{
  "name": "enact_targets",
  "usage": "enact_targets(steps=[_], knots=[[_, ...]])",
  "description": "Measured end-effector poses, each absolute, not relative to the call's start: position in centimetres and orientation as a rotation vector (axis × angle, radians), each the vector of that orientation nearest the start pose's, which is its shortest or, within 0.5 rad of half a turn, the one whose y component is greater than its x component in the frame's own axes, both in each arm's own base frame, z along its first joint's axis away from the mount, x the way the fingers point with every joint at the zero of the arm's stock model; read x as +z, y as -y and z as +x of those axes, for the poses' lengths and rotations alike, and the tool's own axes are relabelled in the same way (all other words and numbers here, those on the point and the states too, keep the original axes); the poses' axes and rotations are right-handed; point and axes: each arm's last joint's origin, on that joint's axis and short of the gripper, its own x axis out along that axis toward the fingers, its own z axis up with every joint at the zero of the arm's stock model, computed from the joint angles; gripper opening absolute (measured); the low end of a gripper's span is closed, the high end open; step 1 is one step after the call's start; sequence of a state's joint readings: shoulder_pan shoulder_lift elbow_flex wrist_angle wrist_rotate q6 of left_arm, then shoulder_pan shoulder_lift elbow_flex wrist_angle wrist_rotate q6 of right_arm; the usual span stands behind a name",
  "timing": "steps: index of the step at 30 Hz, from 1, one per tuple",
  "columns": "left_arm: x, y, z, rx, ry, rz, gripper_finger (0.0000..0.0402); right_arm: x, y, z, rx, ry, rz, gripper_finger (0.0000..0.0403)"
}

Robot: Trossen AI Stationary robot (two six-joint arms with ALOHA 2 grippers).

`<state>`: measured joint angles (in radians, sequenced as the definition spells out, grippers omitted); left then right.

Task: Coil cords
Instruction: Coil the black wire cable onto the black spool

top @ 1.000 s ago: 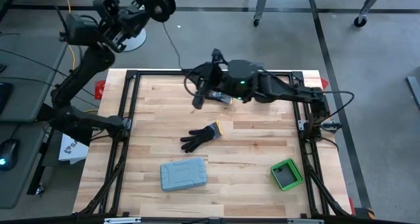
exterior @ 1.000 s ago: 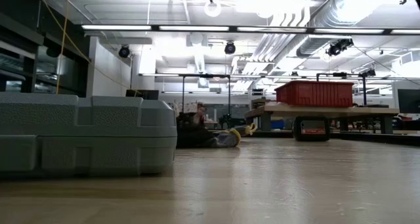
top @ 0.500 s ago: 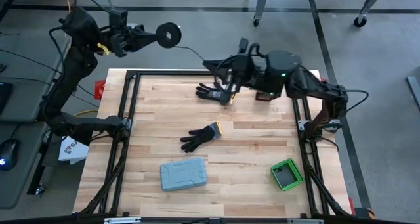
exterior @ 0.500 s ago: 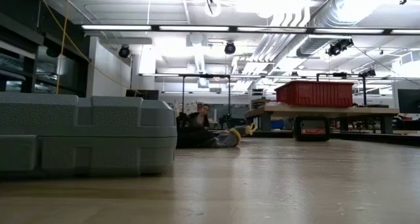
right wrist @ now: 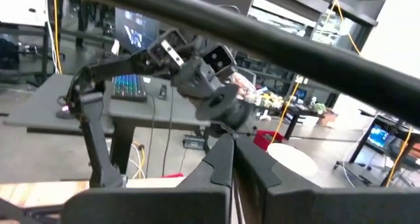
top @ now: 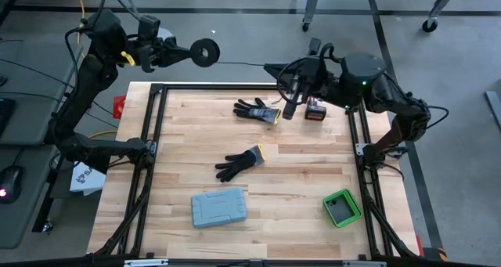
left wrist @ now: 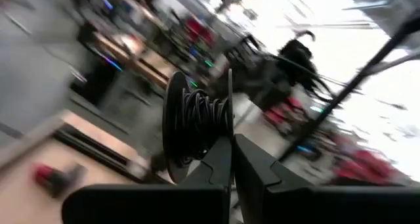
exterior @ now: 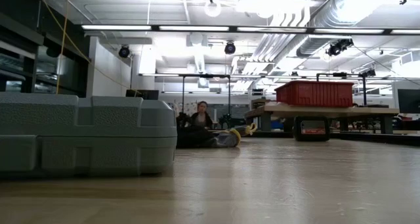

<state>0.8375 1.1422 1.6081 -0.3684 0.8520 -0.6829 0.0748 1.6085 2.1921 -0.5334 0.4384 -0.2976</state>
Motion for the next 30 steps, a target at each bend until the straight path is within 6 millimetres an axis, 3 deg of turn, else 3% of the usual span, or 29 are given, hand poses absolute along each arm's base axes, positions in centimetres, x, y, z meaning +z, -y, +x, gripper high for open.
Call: enact_targets(steps=[6, 14, 22, 30], knots=[[50.5, -12.5, 16.0, -0.267, -0.107, -0.839, 0.0, 55.9, -0.8, 29.2, -0.384, -0.015, -0.323, 0.0], [49.4, -11.2, 21.3, -0.487, -0.239, -0.937, 0.0, 55.3, -0.3, 30.1, -0.379, -0.037, -0.328, 0.0], [50.4, -9.2, 26.7, -0.771, -0.165, -0.91, 0.0, 54.7, 0.1, 31.4, -0.323, -0.03, -0.281, 0.0], [50.3, -8.4, 29.4, -0.896, -0.063, -0.895, 0.0, 53.4, -0.3, 33.9, -0.216, -0.016, -0.204, 0.0]])
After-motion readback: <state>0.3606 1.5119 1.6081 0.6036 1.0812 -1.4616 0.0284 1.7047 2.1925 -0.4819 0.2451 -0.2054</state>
